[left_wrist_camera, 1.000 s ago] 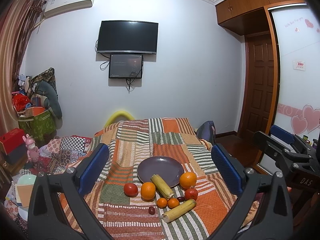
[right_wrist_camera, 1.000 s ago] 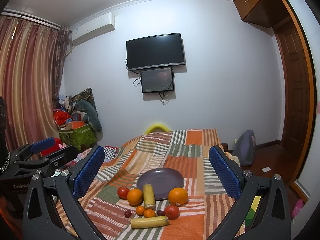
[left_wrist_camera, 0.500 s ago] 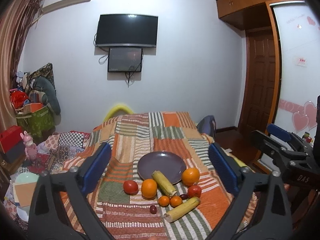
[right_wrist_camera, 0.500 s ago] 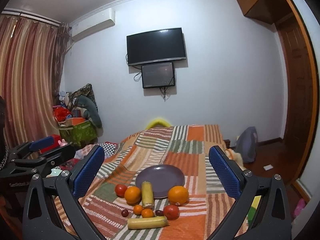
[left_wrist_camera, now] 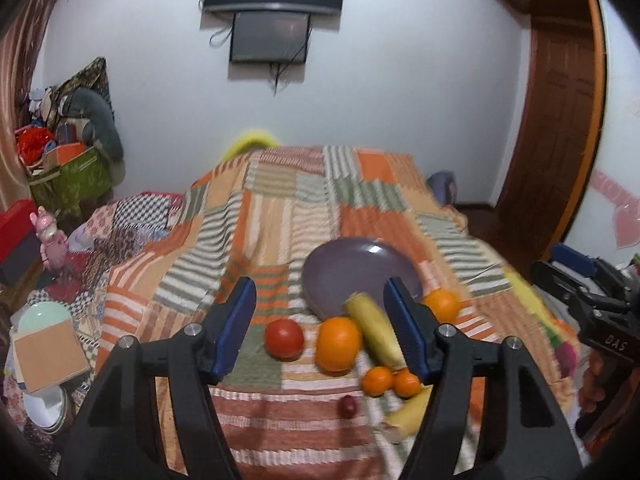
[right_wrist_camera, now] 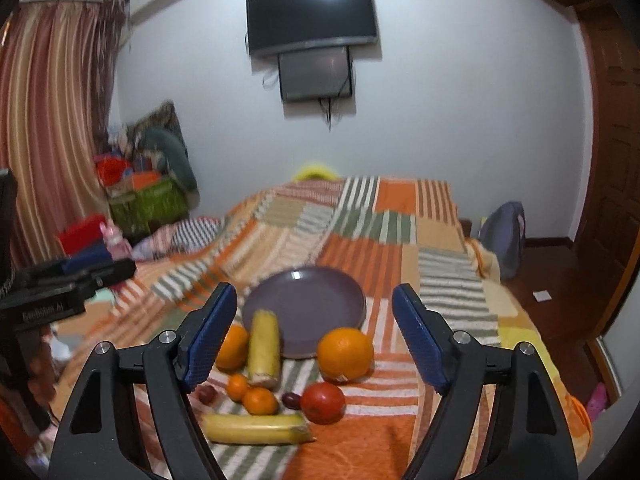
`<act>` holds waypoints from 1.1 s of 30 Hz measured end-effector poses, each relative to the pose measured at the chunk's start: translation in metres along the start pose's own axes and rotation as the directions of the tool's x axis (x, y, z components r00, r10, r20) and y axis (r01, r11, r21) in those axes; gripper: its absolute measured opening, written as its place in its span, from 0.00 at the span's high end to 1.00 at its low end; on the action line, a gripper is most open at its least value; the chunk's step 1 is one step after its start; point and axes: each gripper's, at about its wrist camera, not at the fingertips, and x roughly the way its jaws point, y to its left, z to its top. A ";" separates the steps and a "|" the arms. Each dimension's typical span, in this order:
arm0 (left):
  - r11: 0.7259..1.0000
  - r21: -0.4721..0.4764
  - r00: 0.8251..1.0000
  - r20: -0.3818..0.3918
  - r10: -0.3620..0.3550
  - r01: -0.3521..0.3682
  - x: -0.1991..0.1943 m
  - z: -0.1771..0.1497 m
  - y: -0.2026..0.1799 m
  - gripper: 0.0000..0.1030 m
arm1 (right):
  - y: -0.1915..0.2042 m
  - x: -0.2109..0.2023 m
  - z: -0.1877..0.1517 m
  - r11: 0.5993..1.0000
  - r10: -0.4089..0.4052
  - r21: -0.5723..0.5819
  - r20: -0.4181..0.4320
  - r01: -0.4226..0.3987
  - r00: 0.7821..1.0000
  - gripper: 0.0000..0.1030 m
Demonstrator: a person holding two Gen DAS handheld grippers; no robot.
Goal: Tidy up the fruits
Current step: 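Grasp a large orange with the right gripper while the left gripper grasps another orange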
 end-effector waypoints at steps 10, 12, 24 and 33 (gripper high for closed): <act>0.999 -0.010 0.975 -0.218 -0.038 0.037 0.081 -0.029 0.009 0.35 | -0.020 0.059 -0.020 0.999 -0.028 -0.024 -0.188 0.024 0.982 0.25; 0.998 -0.008 0.969 -0.238 -0.063 0.063 0.090 -0.033 0.006 0.35 | -0.023 0.067 -0.025 0.999 -0.027 -0.023 -0.214 0.023 0.977 0.25; 0.993 0.049 0.944 -0.319 -0.083 0.104 0.133 -0.048 -0.021 0.35 | -0.040 0.111 -0.043 0.998 0.041 0.049 -0.349 -0.025 0.936 0.25; 0.995 0.072 0.945 -0.323 -0.047 0.075 0.152 -0.054 -0.025 0.45 | -0.037 0.128 -0.048 0.998 0.057 0.048 -0.395 -0.041 0.917 0.25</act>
